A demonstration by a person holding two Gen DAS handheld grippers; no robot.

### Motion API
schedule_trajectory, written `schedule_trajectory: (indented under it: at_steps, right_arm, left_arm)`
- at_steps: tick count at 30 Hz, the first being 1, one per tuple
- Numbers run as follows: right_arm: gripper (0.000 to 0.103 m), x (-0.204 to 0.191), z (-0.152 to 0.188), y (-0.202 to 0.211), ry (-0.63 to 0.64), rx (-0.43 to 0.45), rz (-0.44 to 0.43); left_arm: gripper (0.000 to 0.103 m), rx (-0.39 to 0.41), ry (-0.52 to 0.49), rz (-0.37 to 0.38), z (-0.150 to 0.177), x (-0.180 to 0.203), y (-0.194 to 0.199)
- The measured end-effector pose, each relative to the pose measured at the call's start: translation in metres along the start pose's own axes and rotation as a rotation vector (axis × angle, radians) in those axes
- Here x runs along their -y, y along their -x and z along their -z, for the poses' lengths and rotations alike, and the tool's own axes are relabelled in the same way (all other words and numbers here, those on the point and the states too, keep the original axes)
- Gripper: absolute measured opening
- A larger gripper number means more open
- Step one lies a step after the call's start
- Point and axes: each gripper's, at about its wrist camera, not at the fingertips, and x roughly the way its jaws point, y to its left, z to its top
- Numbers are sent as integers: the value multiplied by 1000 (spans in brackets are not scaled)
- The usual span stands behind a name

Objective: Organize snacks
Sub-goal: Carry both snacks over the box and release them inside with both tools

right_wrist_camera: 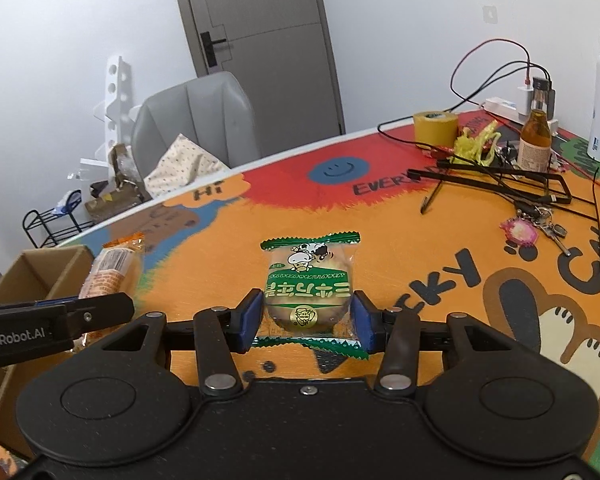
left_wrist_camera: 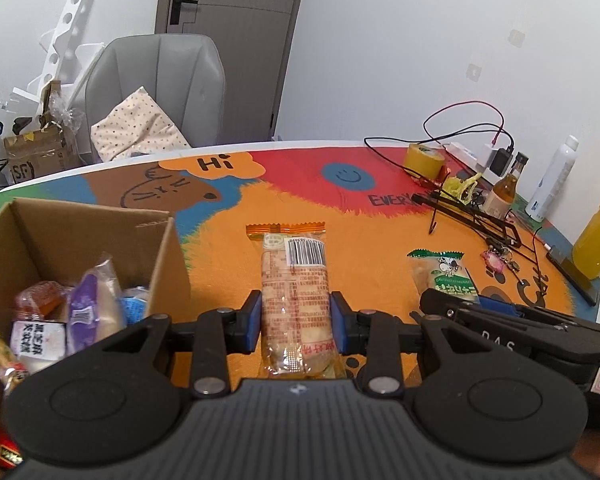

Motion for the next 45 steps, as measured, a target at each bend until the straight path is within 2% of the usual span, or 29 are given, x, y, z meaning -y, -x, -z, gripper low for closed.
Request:
schedule_trajectory:
  at_steps: [15,28,38,45]
  right_arm:
    - [45,-41,-12,34,31,70,-98]
    - [45,-88,-11,43,76,88,-219]
    - [45,-124,-6,44,117,77,-262]
    - [45,-145,-1,41,137,58,-285]
  left_arm:
    - [34,83,16,-6,-8,-26,58]
    - [34,136,58,-87,-6,-75,102]
    - [34,130,107,-131,4,-112,114]
    - [35,93,131,-129,13,-134,108]
